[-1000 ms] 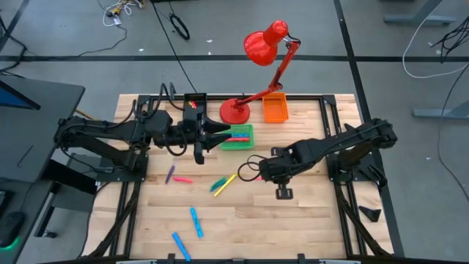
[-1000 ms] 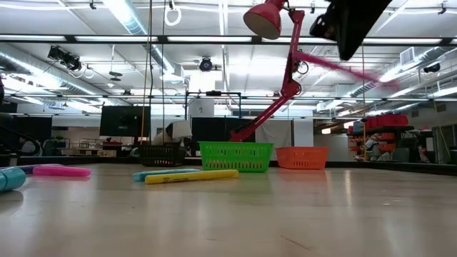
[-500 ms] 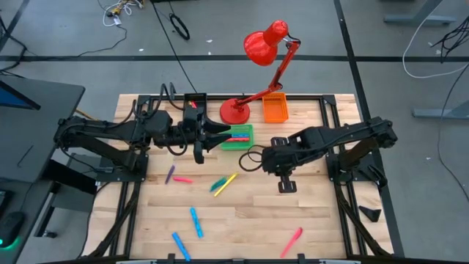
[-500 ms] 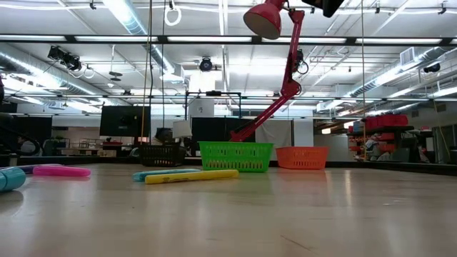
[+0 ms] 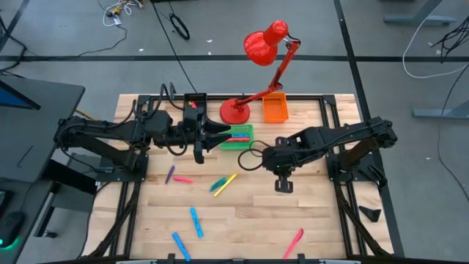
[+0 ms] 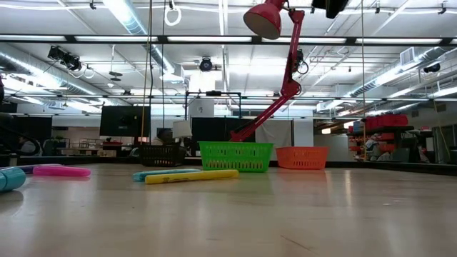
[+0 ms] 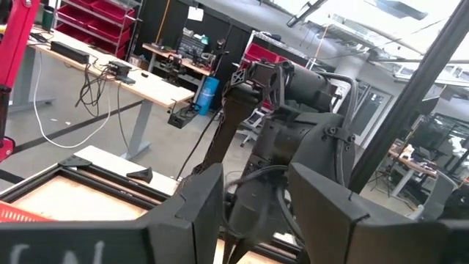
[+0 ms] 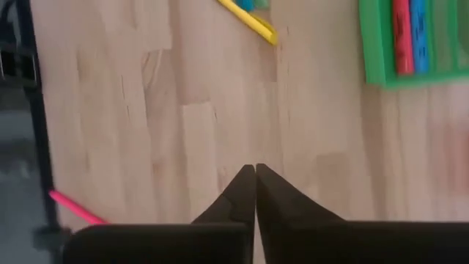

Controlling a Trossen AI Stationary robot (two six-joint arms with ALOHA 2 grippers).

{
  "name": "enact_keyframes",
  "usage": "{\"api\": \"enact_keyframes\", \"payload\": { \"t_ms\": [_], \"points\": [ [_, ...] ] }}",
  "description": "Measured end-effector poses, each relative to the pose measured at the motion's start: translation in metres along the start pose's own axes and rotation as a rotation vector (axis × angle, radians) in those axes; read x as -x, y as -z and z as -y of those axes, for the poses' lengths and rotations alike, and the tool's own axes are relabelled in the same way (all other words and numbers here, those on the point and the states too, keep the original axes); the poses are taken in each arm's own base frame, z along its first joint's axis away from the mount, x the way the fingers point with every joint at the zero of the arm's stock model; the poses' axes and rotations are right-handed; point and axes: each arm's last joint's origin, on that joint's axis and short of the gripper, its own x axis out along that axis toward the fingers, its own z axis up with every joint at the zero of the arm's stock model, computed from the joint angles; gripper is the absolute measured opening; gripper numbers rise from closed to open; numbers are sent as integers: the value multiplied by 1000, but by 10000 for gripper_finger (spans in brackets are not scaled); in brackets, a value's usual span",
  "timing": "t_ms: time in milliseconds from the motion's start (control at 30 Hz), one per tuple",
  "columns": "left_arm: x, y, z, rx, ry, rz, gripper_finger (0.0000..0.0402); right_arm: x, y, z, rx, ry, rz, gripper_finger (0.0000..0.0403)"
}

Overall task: Pick & Place Markers
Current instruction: Put the pink pen into the black basket

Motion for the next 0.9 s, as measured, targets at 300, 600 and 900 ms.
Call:
{"api": "enact_keyframes", "payload": {
  "t_ms": [300,600,900],
  "points": [
    [0,1,2,0,48,-21,162,2,23,-31,-370,-53,-140,129],
    [0,1,3,0,86,-37,162,9,50,-82,-822,-152,-288,164],
    [0,1,3,61,84,-39,162,15,78,-114,-1118,-103,-354,165]
  ]
}}
